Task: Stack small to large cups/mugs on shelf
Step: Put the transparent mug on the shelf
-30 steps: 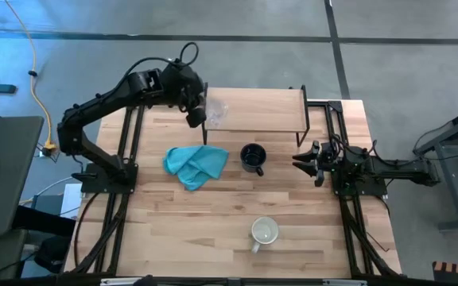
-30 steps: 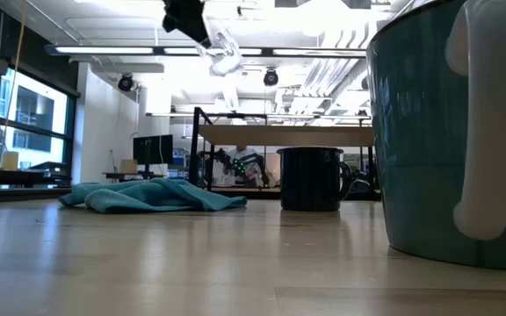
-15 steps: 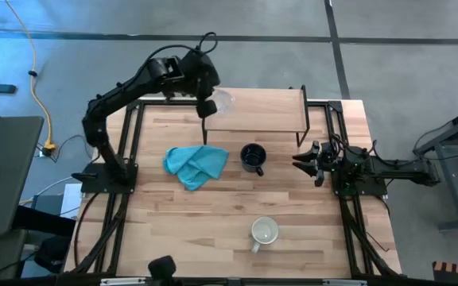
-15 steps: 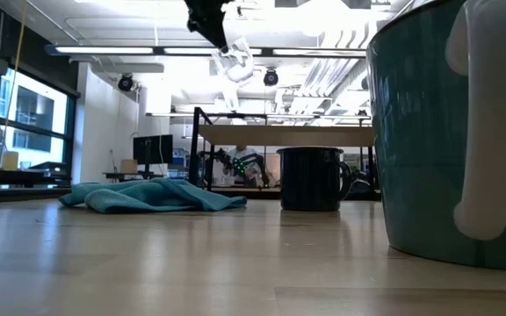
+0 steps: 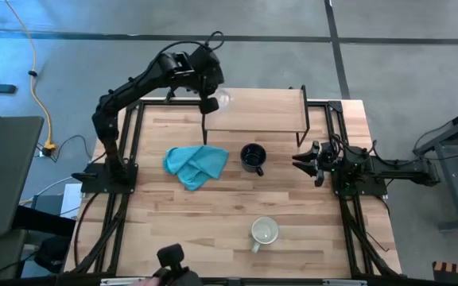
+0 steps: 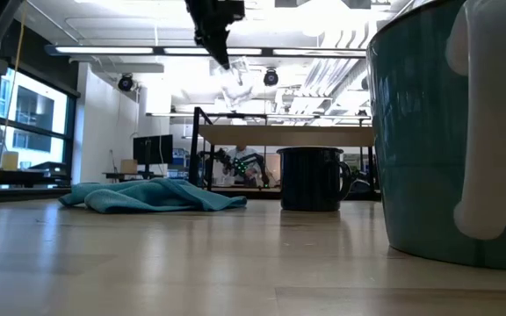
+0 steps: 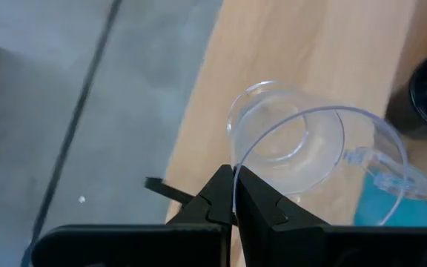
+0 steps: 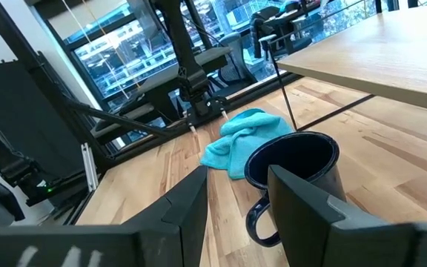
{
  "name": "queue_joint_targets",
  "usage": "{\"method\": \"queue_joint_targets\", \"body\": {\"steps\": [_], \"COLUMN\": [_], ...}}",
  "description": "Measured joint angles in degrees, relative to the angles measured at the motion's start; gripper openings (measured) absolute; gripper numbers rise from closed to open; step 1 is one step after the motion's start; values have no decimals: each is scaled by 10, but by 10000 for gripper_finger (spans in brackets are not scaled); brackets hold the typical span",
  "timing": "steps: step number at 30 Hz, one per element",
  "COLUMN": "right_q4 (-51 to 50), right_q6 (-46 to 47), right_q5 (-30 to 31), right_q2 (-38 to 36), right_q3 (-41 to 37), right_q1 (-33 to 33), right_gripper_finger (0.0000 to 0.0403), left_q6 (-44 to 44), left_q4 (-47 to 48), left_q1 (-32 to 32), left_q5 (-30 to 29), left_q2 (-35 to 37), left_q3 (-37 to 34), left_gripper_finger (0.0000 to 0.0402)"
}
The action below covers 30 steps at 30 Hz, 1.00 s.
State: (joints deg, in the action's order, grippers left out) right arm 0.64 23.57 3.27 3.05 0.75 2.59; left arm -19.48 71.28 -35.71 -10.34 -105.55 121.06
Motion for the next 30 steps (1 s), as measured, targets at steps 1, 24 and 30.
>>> {"method": "queue_joint_targets", "body": {"steps": [1, 24, 30], "right_q4": [0, 0, 0], "right_q6": [0, -6, -7], "right_q5": [0, 0, 0], "right_q2": [0, 12, 12], "right_q3": [0, 0, 0], "right_q1": [0, 0, 0], "right_gripper_finger": [134, 134, 134], "left_q6": [0, 6, 4], "left_q4": [-1, 10, 28], "left_q1": [-1, -3, -3], "left_q5": [2, 7, 7], "left_q2": [-3, -39, -51], "left_q3": [0, 1, 0], "left_gripper_finger": [0, 0, 0]}}
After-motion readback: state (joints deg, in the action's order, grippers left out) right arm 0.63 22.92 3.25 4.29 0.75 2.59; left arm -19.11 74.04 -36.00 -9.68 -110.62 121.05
